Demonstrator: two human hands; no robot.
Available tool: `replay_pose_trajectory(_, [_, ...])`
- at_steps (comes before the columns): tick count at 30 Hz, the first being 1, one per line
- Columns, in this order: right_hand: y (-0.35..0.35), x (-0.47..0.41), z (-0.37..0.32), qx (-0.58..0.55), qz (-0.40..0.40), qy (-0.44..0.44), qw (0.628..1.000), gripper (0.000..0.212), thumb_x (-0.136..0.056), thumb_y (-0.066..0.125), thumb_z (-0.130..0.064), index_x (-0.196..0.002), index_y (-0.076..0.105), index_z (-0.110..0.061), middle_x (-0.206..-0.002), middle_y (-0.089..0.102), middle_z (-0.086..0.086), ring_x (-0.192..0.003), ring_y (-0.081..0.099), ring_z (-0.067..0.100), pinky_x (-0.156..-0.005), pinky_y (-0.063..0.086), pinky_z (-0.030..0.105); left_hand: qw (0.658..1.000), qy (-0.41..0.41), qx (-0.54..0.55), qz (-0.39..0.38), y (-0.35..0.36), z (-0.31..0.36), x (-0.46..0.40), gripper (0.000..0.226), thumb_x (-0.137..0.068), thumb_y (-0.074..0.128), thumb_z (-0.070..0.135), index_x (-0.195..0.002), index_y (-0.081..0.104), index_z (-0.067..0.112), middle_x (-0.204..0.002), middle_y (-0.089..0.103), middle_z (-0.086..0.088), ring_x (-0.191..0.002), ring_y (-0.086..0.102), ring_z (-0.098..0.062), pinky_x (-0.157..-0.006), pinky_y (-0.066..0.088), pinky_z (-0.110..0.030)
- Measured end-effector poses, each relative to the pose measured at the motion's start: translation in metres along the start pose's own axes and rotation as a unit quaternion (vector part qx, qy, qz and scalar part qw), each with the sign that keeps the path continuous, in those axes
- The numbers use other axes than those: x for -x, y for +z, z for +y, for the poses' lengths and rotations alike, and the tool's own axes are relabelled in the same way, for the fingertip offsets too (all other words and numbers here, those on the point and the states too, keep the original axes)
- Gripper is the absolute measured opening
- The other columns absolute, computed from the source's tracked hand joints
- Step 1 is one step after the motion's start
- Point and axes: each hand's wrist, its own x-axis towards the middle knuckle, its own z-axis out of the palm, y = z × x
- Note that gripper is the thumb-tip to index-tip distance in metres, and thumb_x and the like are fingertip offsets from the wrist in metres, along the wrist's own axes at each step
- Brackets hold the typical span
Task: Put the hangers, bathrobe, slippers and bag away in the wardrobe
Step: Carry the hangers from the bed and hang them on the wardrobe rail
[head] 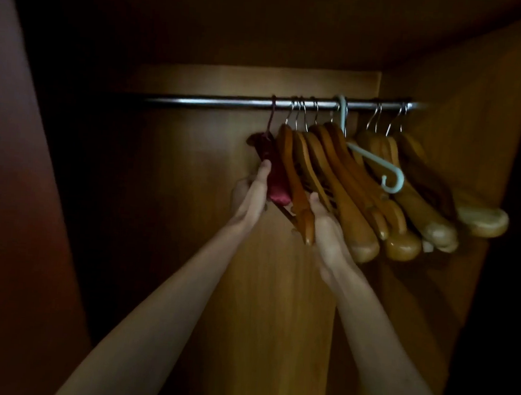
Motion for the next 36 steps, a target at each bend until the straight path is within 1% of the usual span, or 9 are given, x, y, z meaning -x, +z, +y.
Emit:
replay_pose_trajectory(3, [-0.02, 0.009, 0.047, 0.051, -0.006, 0.031, 0.998, 0.041, -0.107, 0.037, -0.035, -0.136, 0.055, -0.011, -0.143, 0.054, 0.01, -0.128, 0.055, 0.026, -0.109, 0.045, 0.043, 0.995, 0.018, 0.044, 0.092, 0.012, -0.047, 0.037, 0.027, -0.104, 0.049, 0.031, -0.083, 0.062, 0.02, -0.072, 0.057, 0.005, -0.063, 0.051, -0.006, -0.067, 0.043, -0.027])
replay_pose_trajectory(5, [-0.037, 0.015, 0.086, 0.114, -0.005, 0.057, 0.992, 0.048, -0.106, 0.035, -0.046, -0.129, 0.063, -0.014, -0.128, 0.065, 0.005, -0.115, 0.062, 0.017, -0.101, 0.052, 0.039, 0.996, 0.02, 0.016, 0.085, 0.021, -0.09, 0.061, 0.023, -0.102, 0.05, 0.019, -0.083, 0.064, 0.022, -0.068, 0.054, 0.01, -0.06, 0.048, -0.005, -0.065, 0.041, -0.029])
replay_pose_trajectory(12, [-0.115, 0.073, 0.207, 0.232, -0.006, 0.187, 0.955, 0.039, -0.104, 0.042, -0.047, -0.11, 0.07, -0.019, -0.103, 0.072, -0.006, -0.091, 0.069, 0.011, -0.08, 0.057, 0.028, 0.978, -0.151, -0.073, -0.128, 0.056, -0.243, 0.159, 0.018, -0.096, 0.057, 0.016, -0.085, 0.071, 0.02, -0.063, 0.059, 0.01, -0.059, 0.051, -0.007, -0.063, 0.043, -0.028])
replay_pose_trajectory(15, [-0.15, 0.106, 0.262, 0.255, -0.005, 0.259, 0.932, 0.033, -0.104, 0.047, -0.036, -0.111, 0.07, -0.012, -0.101, 0.074, 0.009, -0.082, 0.068, 0.02, -0.078, 0.055, 0.037, 0.942, -0.23, -0.103, -0.224, 0.068, -0.299, 0.2, 0.018, -0.099, 0.057, 0.012, -0.089, 0.071, 0.011, -0.061, 0.059, 0.004, -0.049, 0.049, -0.005, -0.055, 0.041, -0.027])
replay_pose_trajectory(19, [-0.188, 0.162, 0.33, 0.29, 0.029, 0.376, 0.879, 0.03, -0.099, 0.054, -0.028, -0.116, 0.067, -0.007, -0.103, 0.071, 0.01, -0.082, 0.063, 0.017, -0.082, 0.056, 0.038, 0.881, -0.314, -0.156, -0.318, 0.083, -0.353, 0.246, 0.02, -0.1, 0.056, 0.01, -0.099, 0.072, 0.0, -0.065, 0.06, -0.004, -0.038, 0.046, -0.001, -0.044, 0.038, -0.019])
replay_pose_trajectory(24, [-0.21, 0.256, 0.378, 0.298, 0.111, 0.468, 0.824, 0.022, -0.096, 0.059, -0.03, -0.104, 0.071, -0.014, -0.089, 0.07, 0.003, -0.075, 0.063, 0.015, -0.069, 0.051, 0.027, 0.772, -0.372, -0.219, -0.466, 0.103, -0.41, 0.318, 0.02, -0.1, 0.057, 0.013, -0.101, 0.072, -0.001, -0.065, 0.062, -0.004, -0.041, 0.047, -0.008, -0.039, 0.035, -0.018])
replay_pose_trajectory(29, [-0.225, 0.361, 0.41, 0.248, 0.241, 0.539, 0.768, 0.017, -0.094, 0.061, -0.018, -0.083, 0.073, -0.012, -0.077, 0.075, 0.009, -0.049, 0.062, 0.007, -0.047, 0.044, 0.016, 0.662, -0.333, -0.264, -0.617, 0.117, -0.433, 0.383, 0.015, -0.096, 0.059, 0.011, -0.085, 0.069, 0.007, -0.065, 0.063, -0.004, -0.042, 0.048, -0.01, -0.039, 0.037, -0.019])
replay_pose_trajectory(33, [-0.217, 0.449, 0.416, 0.186, 0.381, 0.572, 0.702, 0.026, -0.089, 0.063, -0.021, -0.064, 0.068, -0.02, -0.07, 0.074, 0.01, -0.051, 0.063, 0.017, -0.049, 0.045, 0.023, 0.567, -0.29, -0.298, -0.711, 0.125, -0.438, 0.431, 0.018, -0.096, 0.058, 0.011, -0.08, 0.066, 0.007, -0.065, 0.064, -0.004, -0.045, 0.049, -0.011, -0.041, 0.037, -0.02])
replay_pose_trajectory(36, [-0.195, 0.513, 0.412, 0.114, 0.481, 0.568, 0.657, 0.023, -0.093, 0.06, -0.016, -0.073, 0.07, -0.013, -0.073, 0.071, 0.02, -0.048, 0.058, 0.02, -0.043, 0.043, 0.022, 0.495, -0.244, -0.314, -0.772, 0.13, -0.43, 0.477, 0.017, -0.096, 0.058, 0.012, -0.082, 0.066, 0.006, -0.065, 0.062, -0.005, -0.039, 0.049, -0.006, -0.039, 0.037, -0.019])
